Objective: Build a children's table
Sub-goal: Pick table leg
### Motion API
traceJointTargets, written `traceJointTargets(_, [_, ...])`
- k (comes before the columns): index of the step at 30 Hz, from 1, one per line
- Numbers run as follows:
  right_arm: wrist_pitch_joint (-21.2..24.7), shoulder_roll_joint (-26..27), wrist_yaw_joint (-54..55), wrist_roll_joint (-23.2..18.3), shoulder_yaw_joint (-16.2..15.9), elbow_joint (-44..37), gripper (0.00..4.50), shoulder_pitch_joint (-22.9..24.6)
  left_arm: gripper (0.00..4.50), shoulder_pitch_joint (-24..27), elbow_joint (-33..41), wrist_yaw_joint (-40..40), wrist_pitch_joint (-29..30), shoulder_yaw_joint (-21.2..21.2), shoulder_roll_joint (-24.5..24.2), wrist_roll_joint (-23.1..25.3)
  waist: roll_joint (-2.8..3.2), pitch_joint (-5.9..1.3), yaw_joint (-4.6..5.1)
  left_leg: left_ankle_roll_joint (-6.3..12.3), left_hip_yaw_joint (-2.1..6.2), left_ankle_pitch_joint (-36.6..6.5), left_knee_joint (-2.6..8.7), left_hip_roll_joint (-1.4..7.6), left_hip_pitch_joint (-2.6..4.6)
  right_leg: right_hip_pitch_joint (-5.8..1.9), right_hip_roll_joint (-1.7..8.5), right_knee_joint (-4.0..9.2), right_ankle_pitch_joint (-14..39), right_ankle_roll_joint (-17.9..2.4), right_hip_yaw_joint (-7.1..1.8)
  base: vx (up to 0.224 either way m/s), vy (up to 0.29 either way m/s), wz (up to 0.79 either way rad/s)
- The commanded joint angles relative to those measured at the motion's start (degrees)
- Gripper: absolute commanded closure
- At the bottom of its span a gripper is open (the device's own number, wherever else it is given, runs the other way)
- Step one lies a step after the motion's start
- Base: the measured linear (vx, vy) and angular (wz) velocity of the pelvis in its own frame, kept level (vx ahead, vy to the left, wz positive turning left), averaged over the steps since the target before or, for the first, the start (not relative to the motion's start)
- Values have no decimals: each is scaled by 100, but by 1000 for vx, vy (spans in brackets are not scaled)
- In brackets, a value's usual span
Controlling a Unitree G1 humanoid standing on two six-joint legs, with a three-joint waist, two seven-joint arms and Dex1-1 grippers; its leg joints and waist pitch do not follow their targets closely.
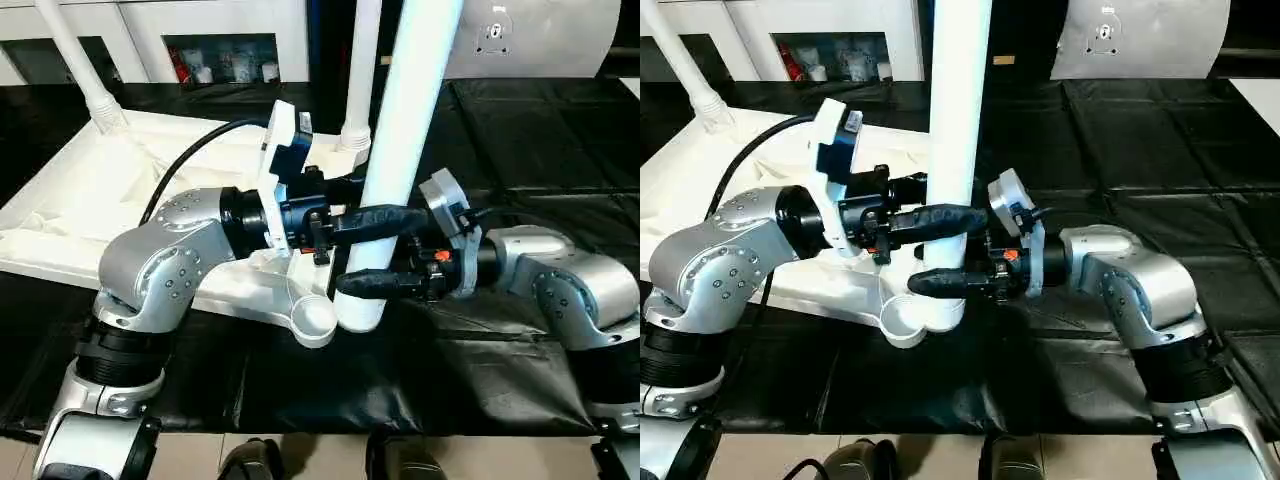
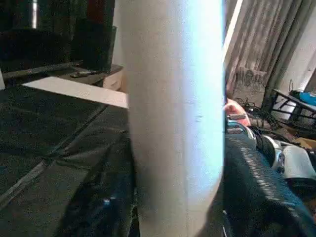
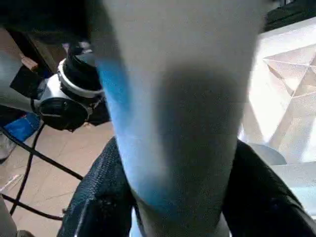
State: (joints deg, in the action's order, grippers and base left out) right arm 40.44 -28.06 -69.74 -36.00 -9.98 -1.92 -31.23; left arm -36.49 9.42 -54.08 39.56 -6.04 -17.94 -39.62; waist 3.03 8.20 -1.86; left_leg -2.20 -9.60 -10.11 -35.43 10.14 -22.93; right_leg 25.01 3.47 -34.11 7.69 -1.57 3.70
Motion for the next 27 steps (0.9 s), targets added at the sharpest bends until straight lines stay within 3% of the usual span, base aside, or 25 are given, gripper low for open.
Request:
traceJointTargets(1, [-14,5,61,-20,-16,-67,255,25,159,56,195,34,47,-19,-15,-56,-135,-581,-10,559,43,-490,336,191,92,-425,358,392,1928,-1054,-241,0,0,0])
traceJointTargets(8, [-57,60,110,9,29,-54,257,117,115,244,217,87,122,169,41,-283,-115,-586,-13,532,42,-506,335,188,78,-432,358,396,1909,-1056,-234,0,0,0])
traceJointTargets(12, [-76,127,195,-9,112,-39,257,182,95,358,223,262,93,658,363,-835,-126,-595,-21,504,37,-541,326,182,72,-443,359,396,1907,-1111,-226,0,0,0])
traceJointTargets(13, [-82,176,269,-49,167,-72,257,235,71,402,245,439,6,926,578,-1136,-126,-605,-23,505,42,-545,323,187,74,-442,358,394,1900,-1107,-225,0,0,0])
traceJointTargets(15, [-121,280,431,-88,254,-140,257,317,64,427,274,837,-89,1298,908,-1571,-122,-610,-30,486,38,-557,312,187,66,-448,365,390,1890,-1135,-222,0,0,0])
traceJointTargets(18, [-273,434,705,-3,328,-172,257,356,64,373,212,1251,-184,1549,1083,-1767,-124,-620,-29,503,41,-635,311,185,77,-431,339,405,1997,-1057,-208,0,0,0])
traceJointTargets(21, [-616,725,1236,241,436,-192,257,348,64,337,102,1606,-436,1574,1007,-1087,-117,-611,-5,460,56,-709,333,190,90,-403,328,455,2262,-827,-193,0,0,0])
traceJointTargets(22, [-695,812,1431,343,458,-167,257,316,64,328,46,1802,-400,1481,908,-702,-84,-615,-5,438,56,-737,328,191,105,-397,335,450,2327,-789,-195,0,0,0])
traceJointTargets(23, [-844,908,1650,518,437,-134,257,275,64,303,-74,2049,-378,1188,701,-55,-59,-605,-2,393,74,-786,348,208,125,-371,324,462,2419,-694,-195,0,0,0])
traceJointTargets(25, [-889,933,1712,575,423,-121,257,263,64,294,-122,2095,-369,1071,626,135,-78,-600,12,325,64,-869,350,175,131,-382,326,475,2590,-559,-192,0,0,0])
traceJointTargets(26, [-992,941,1797,722,364,-87,257,246,64,302,-128,2099,-388,816,523,432,-22,-597,-8,286,66,-869,350,179,138,-382,345,485,2597,-584,-197,0,0,0])
traceJointTargets(27, [-1060,942,1863,828,317,-47,257,232,64,314,-119,2095,-442,603,444,596,-15,-598,-6,263,84,-922,366,204,144,-357,327,488,2517,-581,-195,0,0,0])
